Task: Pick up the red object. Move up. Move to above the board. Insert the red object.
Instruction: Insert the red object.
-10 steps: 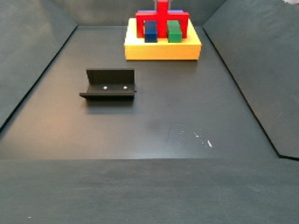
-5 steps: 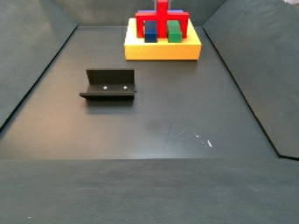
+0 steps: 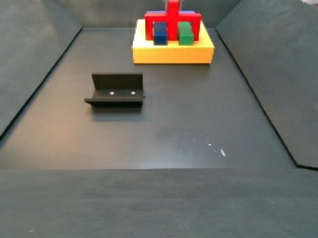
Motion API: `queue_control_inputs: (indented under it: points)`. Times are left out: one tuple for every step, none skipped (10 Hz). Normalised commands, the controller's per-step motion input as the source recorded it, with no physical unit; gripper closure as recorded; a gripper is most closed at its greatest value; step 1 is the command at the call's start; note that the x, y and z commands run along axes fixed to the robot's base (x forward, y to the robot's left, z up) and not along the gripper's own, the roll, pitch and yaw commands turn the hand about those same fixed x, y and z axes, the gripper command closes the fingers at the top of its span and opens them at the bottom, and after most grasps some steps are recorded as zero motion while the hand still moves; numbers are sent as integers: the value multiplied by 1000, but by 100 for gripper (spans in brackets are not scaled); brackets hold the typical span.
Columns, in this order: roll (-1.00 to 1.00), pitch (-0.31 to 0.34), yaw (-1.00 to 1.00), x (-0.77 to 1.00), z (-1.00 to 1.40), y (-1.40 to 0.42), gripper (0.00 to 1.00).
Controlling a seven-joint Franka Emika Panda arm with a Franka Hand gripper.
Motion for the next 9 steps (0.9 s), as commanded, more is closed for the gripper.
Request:
queue_control_inputs:
  points:
    - [0, 0, 0, 0, -100, 0, 100]
    - [0, 0, 0, 0, -54, 0, 100]
    - [-10, 0, 0, 0, 0, 40, 100]
    - [-56, -34, 0, 0, -77, 0, 100]
    - [-99, 0, 0, 134, -60, -23, 100]
    - [-69, -39, 14, 0, -169, -23, 100]
    - [-109, -104, 0, -109, -529, 0, 100]
    - [-134, -69, 20, -100, -263, -71, 100]
    - [-210, -90, 0, 77, -269, -34, 100]
